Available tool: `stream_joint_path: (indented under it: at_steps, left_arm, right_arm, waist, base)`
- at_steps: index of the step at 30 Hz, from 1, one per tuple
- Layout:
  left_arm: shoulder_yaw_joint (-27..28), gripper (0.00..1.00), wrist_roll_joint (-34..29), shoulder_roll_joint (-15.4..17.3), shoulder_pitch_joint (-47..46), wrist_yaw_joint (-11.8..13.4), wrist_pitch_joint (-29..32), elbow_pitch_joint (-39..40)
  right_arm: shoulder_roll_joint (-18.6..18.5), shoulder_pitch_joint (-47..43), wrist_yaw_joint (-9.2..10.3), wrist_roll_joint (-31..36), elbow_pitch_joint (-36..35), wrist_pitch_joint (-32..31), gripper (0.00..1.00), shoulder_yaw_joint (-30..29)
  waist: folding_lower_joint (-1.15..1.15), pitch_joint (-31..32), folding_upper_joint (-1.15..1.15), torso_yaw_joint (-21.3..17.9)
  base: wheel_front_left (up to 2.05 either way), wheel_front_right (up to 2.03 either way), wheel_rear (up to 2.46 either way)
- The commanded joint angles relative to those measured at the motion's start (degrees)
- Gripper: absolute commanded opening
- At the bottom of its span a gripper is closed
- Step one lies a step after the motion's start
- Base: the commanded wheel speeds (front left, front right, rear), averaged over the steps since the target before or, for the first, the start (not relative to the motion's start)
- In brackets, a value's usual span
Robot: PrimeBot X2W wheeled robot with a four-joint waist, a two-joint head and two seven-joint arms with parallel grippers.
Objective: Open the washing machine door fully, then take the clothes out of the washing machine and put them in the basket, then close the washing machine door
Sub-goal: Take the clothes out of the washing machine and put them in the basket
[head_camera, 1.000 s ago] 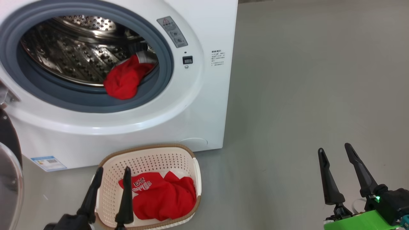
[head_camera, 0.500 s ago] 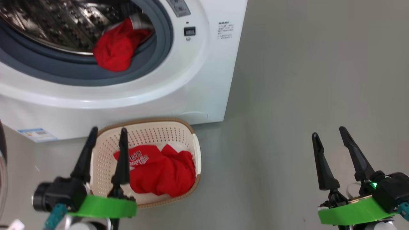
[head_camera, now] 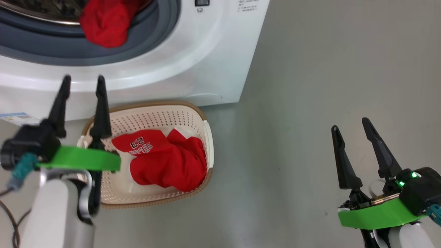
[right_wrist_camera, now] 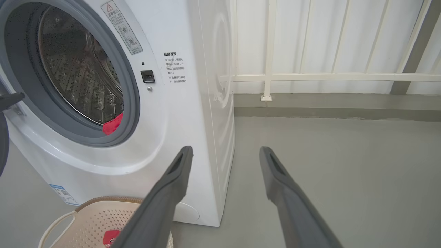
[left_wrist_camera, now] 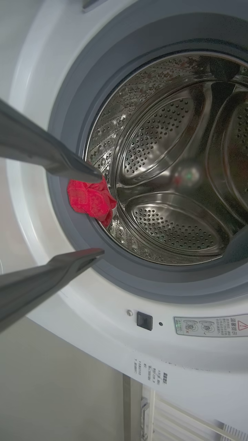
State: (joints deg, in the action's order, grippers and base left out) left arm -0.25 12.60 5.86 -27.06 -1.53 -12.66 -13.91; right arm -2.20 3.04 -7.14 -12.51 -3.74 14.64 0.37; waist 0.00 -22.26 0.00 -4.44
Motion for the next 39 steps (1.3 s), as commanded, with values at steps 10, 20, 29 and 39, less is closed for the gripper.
stream_joint_path:
  at_steps: [10,20,29,39]
  left_arm:
    - [2.88,1.00,3.03,4.42,-13.72,-0.42,8.35,-5.70]
    - [1.84,1.00,2.81,7.51,-26.45,-1.04,12.24,-16.77]
    - [0.26,1.00,2.72,9.17,-37.43,-2.28,13.83,-29.35]
    - [-0.13,1.00,3.34,10.61,-46.48,-2.52,15.72,-39.46]
  right_arm:
    - [-0.67,2.51,-0.35,-0.52,-0.87,0.36,1.00,1.54]
    - [-0.67,3.93,-0.35,-1.10,0.04,0.36,1.00,3.61]
    - [-0.67,5.45,-0.35,-1.26,0.80,0.36,1.00,5.20]
    - [-0.67,7.45,-0.35,-1.43,1.84,0.36,1.00,7.06]
  waist:
    - [0.00,-4.67,0.00,-1.30]
    - [0.00,-8.07,0.00,-2.01]
    - [0.00,-11.53,0.00,-3.43]
    - [0.00,-13.60,0.00,-6.09]
  base:
    - [0.00,0.00,0.00]
    - [0.00,0.00,0.00]
    - [0.00,0.00,0.00]
    - [0.00,0.00,0.00]
